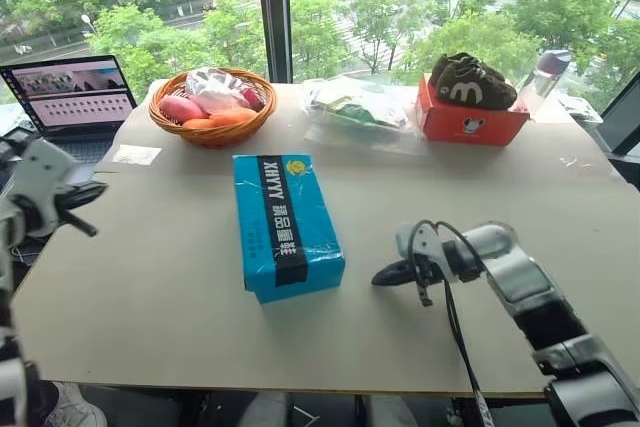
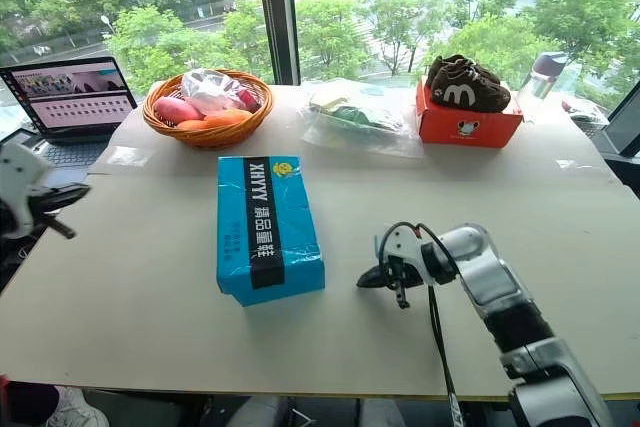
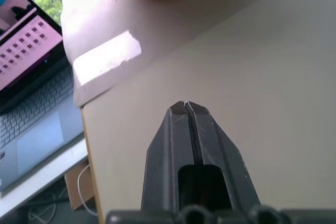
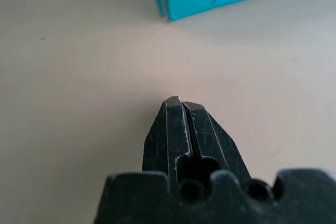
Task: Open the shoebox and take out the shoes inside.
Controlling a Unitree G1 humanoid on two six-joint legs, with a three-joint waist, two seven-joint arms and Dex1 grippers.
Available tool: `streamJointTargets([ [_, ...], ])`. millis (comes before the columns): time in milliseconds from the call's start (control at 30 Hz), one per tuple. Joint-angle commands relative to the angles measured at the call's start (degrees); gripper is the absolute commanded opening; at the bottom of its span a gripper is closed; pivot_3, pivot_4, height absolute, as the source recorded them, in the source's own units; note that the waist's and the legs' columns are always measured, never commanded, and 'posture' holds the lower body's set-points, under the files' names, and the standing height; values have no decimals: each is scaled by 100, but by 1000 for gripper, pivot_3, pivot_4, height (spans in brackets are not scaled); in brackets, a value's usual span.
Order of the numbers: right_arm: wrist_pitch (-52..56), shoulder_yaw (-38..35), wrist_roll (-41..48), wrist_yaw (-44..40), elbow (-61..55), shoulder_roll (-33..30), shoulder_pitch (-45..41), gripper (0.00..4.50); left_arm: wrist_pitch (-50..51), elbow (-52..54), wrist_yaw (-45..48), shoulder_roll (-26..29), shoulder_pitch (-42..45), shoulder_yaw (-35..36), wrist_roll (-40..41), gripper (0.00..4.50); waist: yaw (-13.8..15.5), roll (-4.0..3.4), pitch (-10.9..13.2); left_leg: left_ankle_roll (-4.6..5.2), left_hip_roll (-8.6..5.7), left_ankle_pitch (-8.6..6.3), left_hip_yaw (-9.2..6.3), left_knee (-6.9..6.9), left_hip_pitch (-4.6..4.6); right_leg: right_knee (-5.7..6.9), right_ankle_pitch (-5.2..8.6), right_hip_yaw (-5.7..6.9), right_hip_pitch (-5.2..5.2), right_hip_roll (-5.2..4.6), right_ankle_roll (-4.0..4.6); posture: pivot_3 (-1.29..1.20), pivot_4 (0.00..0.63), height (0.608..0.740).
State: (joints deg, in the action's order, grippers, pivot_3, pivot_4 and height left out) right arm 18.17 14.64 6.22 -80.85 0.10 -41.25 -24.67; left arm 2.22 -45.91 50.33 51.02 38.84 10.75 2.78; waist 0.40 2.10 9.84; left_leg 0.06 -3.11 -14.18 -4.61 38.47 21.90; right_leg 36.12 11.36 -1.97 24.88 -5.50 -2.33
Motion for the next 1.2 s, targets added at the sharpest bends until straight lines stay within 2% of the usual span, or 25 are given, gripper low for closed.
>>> streamJointTargets([
  [33, 828, -278, 659, 14, -1049, -202, 347, 27, -1040, -1204, -494, -519, 1018, -249, -269, 0, -21, 4, -1, 6, -1, -6, -2, 32, 40, 7, -1, 2, 26, 3, -2, 0, 150, 740],
  [133, 1416, -362, 1109, 315, -1577, 11, 396, 27, -1545, -2030, -725, -1023, 1503, -452, -472, 0, -116, 8, 0, 11, -4, -14, 5, 50, 55, -2, -13, -5, 38, -4, -14, 0, 150, 740],
  [300, 2114, -370, 1630, 713, -2200, 194, 420, 27, -1804, -2747, -1070, -1469, 1982, -625, -715, 0, -172, 10, 2, 13, -1, -14, 14, 55, 33, -1, -17, -15, 26, 2, -20, 0, 150, 740],
  [567, 2818, -526, 2468, 1421, -2556, 698, 229, 27, -1893, -3028, -1469, -1905, 2198, -769, -993, 0, -127, 11, 2, 13, -4, -14, 12, 58, 40, -2, -18, -15, 26, 4, -21, 0, 150, 740],
  [800, 2559, -253, 2201, 1858, -1920, 937, 112, 27, -1964, -3009, -1246, -2278, 2145, -772, -958, 0, -121, 11, 2, 14, -3, -14, 12, 60, 39, -1, -18, -14, 26, 5, -22, 0, 150, 740],
  [967, 1990, -136, 1703, 1991, -969, 990, -203, 27, -1938, -2918, -473, -2416, 2035, -739, -814, 0, -123, 11, 2, 14, -6, -14, 14, 62, 38, -1, -18, -14, 24, 5, -22, 0, 150, 740],
  [1200, 671, -17, 772, 2118, 889, 1005, -856, 27, -1174, -2359, 2284, -2021, 1405, -809, -403, 0, -152, 10, 2, 14, -6, -13, 19, 62, 32, 0, -18, -16, 20, 7, -22, 0, 150, 740],
])
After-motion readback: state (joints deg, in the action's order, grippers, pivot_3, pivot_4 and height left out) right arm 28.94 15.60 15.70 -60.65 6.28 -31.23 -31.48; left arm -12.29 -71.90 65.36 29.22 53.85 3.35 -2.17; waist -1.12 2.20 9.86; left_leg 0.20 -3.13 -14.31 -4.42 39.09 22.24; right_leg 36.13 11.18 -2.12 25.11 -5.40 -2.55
